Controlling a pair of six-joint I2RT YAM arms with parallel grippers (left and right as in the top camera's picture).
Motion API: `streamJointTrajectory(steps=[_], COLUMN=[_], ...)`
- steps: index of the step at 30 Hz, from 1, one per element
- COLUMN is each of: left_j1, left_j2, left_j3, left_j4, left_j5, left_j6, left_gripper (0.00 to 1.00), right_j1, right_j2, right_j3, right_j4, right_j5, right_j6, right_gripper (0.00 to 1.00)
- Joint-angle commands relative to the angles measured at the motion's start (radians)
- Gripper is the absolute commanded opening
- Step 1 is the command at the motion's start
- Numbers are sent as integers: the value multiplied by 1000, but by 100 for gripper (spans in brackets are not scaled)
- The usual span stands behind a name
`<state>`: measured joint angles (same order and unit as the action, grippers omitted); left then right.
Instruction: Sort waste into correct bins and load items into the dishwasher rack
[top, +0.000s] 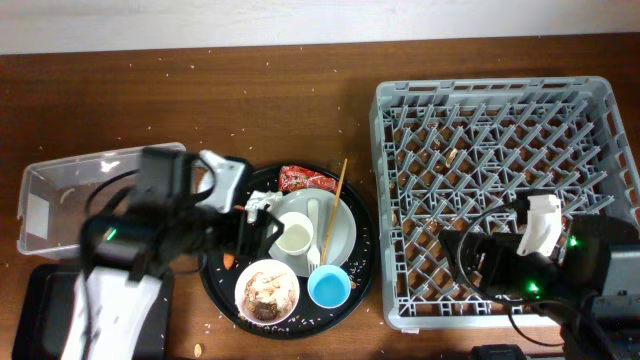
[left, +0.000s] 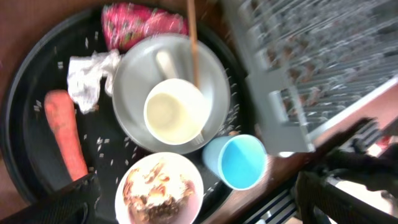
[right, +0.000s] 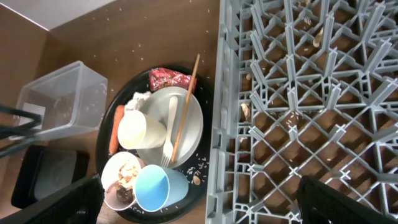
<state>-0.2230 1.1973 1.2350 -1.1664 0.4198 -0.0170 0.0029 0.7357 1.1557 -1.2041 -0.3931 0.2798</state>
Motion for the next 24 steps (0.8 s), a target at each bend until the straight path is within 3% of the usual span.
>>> streamJointTrajectory(steps=[1,4,6,7,8,9,12,17,19,21,22,24], left_j1=[-73,-155,-164,-171,-172,-172,-172,-171,-157,-107,-89,-48], left_j2=[158,393,476,528,557,579,581,501,430,341,317,265], left_j3=[5,5,5,5,5,5,10,220,320,383,385,385], left_j4=[16,73,134,174,196,208,212,21,-14,23,42,68], left_j5=[-204,-402,-375,-375,-375,-375,-372,-233,-44,405,513,814], left_j6=[-111,-219,-218,-218,-218,-218,-218,-213,-104,62,80,143], left_gripper=[99,96,89,71,61,43,2,0,0,0,0,0], right_j1=[-4,-4,-4,-4,-4,-4,-4,-4,-4,-4,-4,-3], right_j2=[34,58,59,59,59,59,59,59,59,59,59,59], right_j3=[13,13,13,13,13,13,13,13,13,13,13,13], right_j4=[-27,-39,-38,-38,-38,-38,-38,-38,-26,5,31,245], right_j5=[-9,-21,-21,-21,-21,-21,-21,-21,-31,-166,-238,-655], right_j6=[-10,-10,-10,-10,-10,-10,-10,-10,-10,-11,-19,-97], right_gripper=[99,99,99,99,98,99,99,99,99,95,93,89])
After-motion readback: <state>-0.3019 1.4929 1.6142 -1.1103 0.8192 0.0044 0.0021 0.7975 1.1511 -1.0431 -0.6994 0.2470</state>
